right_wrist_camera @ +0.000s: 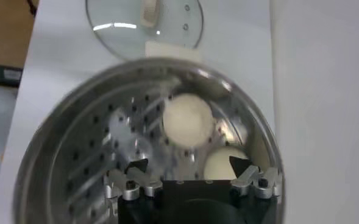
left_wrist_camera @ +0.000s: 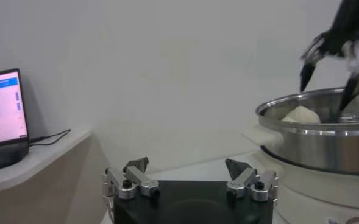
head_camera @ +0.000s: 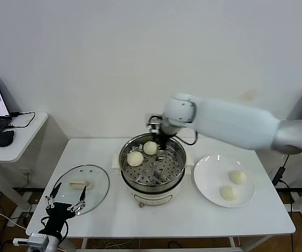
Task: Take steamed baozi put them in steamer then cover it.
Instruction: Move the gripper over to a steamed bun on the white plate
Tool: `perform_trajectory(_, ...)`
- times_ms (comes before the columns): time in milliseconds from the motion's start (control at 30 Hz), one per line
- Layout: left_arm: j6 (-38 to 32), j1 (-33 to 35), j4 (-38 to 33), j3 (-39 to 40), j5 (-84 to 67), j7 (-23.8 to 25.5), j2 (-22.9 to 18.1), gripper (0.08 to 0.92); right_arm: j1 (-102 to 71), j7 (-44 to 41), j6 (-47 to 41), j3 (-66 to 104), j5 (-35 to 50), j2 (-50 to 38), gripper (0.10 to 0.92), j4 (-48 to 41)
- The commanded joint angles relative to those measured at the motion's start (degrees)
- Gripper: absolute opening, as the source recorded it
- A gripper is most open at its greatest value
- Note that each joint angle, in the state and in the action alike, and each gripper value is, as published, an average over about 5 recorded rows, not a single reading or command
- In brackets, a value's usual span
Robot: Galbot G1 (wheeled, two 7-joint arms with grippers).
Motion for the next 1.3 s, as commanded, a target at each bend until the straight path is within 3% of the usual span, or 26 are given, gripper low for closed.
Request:
perform_trajectory(33, 0.07, -0.04, -0.03, 0.16, 0.11, 0.01, 0.05, 0.823, 4.24, -9.31, 4.97, -1.25, -7.69, -15.32, 0.822, 8.41)
perform_trajectory(300, 0.07, 0.26, 0.17, 0.57, 0.56, 0.03, 0.11, 0.823, 1.20, -12.40, 9.25, -1.26, -15.69, -28.44, 0.823, 12.38)
perform_trajectory(500, 0.08, 0.40, 0.19, 0.72, 0.88, 0.03, 0.01, 0.823, -6.54, -13.89, 15.06, 1.63, -22.36, -32.69, 0.822, 11.15)
perform_trajectory(933, 0.23, 1.28, -0.50, 0.08, 1.61, -0.02, -0.70, 0.823, -34.26, -11.34, 20.57, 21.54, -32.57, -32.22, 0.822, 5.01)
perform_trajectory(1300, 0.17, 1.98, -0.50, -0.27, 1.96, -0.04, -1.38, 0.823, -40.14, -8.75, 21.02, 25.31, -35.22, -27.47, 0.822, -0.49)
